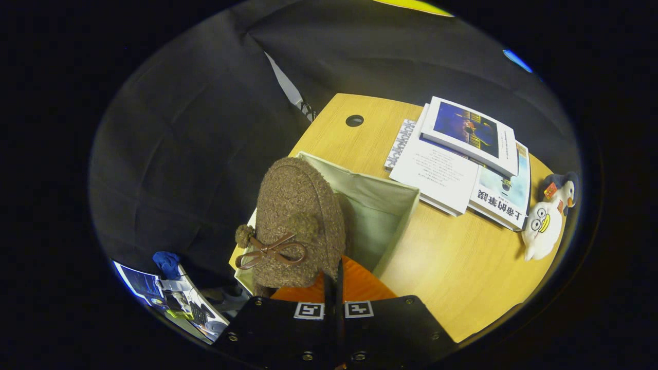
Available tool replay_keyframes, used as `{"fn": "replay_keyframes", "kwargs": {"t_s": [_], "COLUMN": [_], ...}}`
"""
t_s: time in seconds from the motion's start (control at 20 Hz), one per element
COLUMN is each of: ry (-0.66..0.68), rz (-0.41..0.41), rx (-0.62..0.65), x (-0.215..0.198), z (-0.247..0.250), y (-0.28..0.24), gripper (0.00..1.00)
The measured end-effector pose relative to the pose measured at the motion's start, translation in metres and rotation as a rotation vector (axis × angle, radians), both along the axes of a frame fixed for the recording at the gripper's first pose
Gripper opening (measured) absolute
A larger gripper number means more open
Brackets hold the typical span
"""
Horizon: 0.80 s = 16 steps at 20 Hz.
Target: Open the storage box then place both shoes into the box .Put the left shoe in first, then the right shoe, with the right side of both shoes facing outward in a uniform manner.
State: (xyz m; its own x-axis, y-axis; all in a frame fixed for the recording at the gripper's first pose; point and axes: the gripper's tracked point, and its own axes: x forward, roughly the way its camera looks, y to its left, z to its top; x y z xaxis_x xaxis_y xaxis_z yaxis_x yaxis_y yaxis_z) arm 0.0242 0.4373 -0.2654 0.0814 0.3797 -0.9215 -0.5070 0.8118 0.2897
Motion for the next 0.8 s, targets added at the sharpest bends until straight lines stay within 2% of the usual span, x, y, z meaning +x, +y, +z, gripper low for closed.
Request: {"fn": "replay_keyframes", "kwargs": {"t_s": [0.1, 0.2, 0.35, 0.65, 0.8], "ry": [-0.002, -0.008, -0.040, -0.154, -0.271], "rz": [0.004, -0.006, -0.031, -0.041, -0.087], "rx": [0.003, -0.003, 0.009, 0.074, 0.143], "x": [0.000, 0.002, 0.009, 0.015, 0.019], "z": [-0.005, -0.006, -0.001, 0.040, 0.080], "y": [0.007, 0.004, 0.002, -0.021, -0.044], "gripper": [0.01, 0.24, 1.00, 0.97, 0.97]}}
